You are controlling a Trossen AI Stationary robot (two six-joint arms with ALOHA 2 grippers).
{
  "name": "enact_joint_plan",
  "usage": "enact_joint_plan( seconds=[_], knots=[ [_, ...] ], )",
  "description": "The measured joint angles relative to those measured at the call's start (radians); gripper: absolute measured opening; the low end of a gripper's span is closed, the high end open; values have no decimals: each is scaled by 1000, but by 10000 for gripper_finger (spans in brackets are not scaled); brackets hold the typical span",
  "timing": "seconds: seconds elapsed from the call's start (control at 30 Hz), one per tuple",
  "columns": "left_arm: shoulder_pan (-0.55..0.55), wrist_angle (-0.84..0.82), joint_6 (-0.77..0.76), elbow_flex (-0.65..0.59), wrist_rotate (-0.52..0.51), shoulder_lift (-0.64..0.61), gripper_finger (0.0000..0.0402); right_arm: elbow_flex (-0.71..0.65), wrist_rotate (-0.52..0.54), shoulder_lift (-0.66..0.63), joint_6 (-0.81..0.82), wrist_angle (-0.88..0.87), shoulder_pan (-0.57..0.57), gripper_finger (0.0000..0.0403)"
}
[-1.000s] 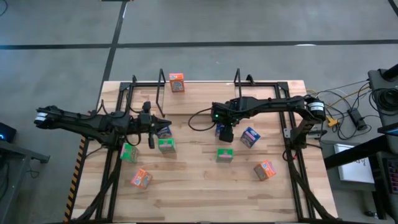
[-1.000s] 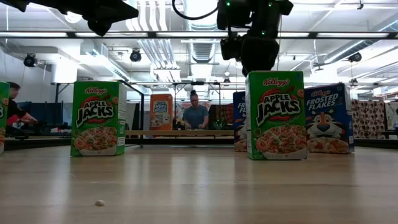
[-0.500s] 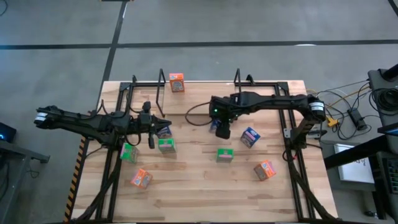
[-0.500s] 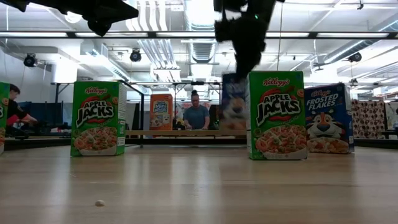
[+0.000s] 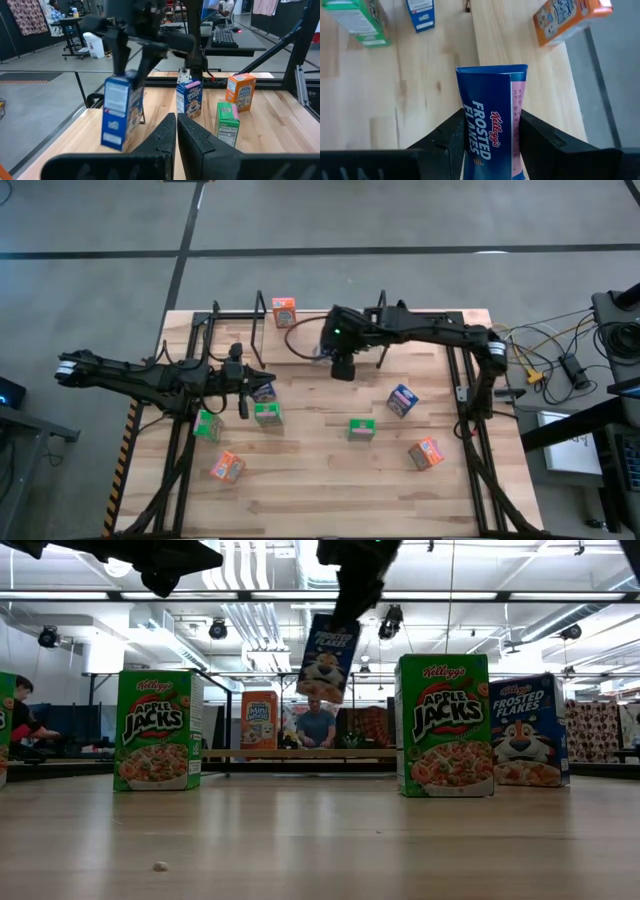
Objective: Stack cereal on shelf
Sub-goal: Put the center blue cereal box on the shelf
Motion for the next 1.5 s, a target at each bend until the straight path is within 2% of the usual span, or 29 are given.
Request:
enact_joint_plan(
  seconds=[0.33, 0.5, 0.73, 0.9, 1.1, 1.5],
  knots=[
    [0, -3, 0, 0, 0, 0, 0, 331, -2, 240, -154, -183, -92, 146],
    [0, -6, 0, 0, 0, 0, 0, 440, -52, 304, -207, -233, -155, 146],
    [0, -6, 0, 0, 0, 1, 0, 456, -75, 338, -296, -211, -245, 146],
    [0, -6, -1, 0, 0, 1, 0, 455, -142, 365, -342, -179, -307, 146],
    [0, -7, -2, 0, 0, 3, 0, 455, -177, 400, -372, -136, -343, 146],
    [0, -8, -1, 0, 0, 8, 0, 455, -177, 419, -387, -98, -361, 152]
  ],
)
